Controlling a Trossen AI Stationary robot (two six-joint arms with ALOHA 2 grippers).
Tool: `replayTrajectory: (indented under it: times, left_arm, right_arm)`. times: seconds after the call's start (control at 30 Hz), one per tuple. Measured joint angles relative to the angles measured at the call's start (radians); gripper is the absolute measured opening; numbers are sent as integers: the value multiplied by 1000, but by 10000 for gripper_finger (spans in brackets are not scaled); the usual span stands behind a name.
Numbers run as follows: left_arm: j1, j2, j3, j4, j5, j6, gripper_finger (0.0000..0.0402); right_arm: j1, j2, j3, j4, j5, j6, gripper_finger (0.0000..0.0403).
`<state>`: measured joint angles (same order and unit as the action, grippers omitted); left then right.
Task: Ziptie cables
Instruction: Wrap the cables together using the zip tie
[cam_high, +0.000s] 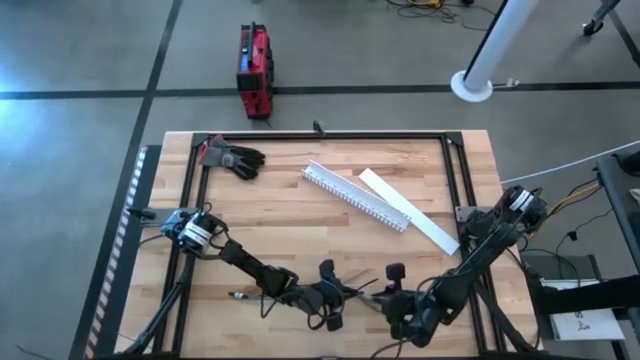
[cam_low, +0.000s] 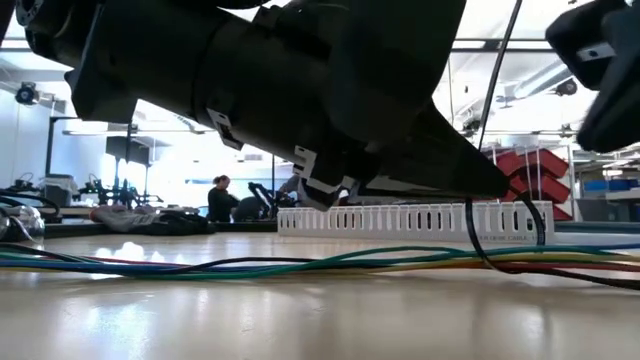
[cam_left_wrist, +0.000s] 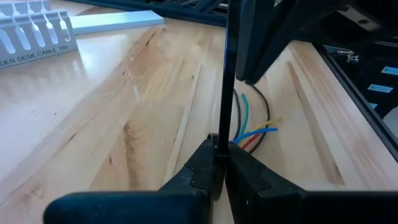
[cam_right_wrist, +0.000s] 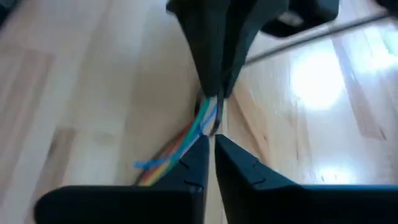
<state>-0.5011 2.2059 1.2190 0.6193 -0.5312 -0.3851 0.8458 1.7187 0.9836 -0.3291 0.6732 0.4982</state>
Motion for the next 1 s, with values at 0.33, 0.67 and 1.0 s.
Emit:
replayTrajectory:
  times: [0.33, 0.67, 1.0]
  left_arm:
    - [-23, 23, 24, 8, -36, -71, 8]
    - [-43, 116, 117, -16, -88, -93, 7]
    - [-77, 116, 145, -65, -197, -87, 6]
  right_arm:
    - [-10, 1, -65, 214, -23, -149, 120]
    - [-19, 1, -73, 312, -82, -267, 158]
    - [-30, 1, -115, 437, -157, -318, 163]
